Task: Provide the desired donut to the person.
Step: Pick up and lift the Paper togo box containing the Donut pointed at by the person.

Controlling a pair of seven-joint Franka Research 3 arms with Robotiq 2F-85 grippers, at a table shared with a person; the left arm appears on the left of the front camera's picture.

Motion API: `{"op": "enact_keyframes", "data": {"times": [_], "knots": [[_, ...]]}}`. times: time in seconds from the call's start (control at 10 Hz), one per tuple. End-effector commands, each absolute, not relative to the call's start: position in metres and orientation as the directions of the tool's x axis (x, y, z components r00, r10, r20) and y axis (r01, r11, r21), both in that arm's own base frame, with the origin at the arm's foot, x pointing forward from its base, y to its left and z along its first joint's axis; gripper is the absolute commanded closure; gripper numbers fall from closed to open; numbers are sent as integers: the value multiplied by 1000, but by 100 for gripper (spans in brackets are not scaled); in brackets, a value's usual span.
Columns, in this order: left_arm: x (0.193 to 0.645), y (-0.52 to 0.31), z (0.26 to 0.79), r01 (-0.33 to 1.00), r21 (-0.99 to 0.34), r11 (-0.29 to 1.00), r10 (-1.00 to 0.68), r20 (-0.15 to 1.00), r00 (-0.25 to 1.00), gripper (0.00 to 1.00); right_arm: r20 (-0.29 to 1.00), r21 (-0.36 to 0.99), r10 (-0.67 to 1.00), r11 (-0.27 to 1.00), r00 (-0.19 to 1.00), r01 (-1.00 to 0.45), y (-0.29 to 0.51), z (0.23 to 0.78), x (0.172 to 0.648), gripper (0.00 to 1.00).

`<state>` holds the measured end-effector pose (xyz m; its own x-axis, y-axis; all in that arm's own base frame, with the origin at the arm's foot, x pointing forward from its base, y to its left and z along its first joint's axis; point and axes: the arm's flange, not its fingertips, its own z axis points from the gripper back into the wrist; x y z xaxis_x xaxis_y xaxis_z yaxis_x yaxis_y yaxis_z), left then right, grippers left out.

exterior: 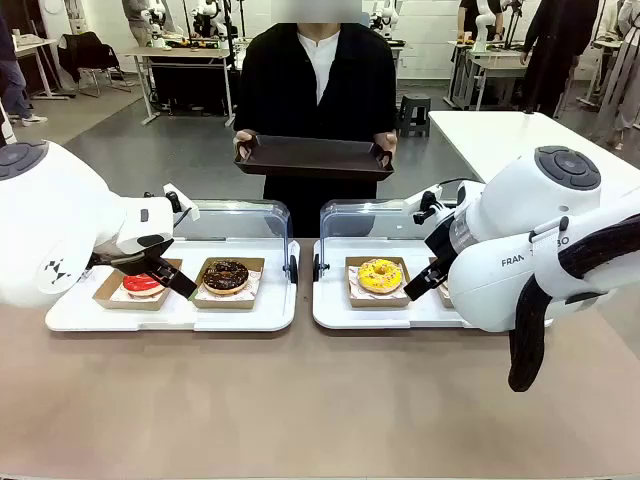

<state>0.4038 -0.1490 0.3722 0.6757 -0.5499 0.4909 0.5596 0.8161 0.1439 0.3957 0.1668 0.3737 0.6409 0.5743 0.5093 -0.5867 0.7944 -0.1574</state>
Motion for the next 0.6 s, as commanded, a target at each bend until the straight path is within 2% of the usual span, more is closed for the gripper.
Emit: {"op": "enact_keyframes", "data": {"times": [0.0, 0.5], "knots": [[404, -149, 372, 560, 144, 816, -550, 491, 676, 0, 509, -157, 574, 794, 641, -587, 167, 374, 396, 0], [404, -149, 372, 560, 144, 816, -550, 491, 676, 0, 509, -157, 574, 794, 641, -587, 167, 374, 396, 0]]}}
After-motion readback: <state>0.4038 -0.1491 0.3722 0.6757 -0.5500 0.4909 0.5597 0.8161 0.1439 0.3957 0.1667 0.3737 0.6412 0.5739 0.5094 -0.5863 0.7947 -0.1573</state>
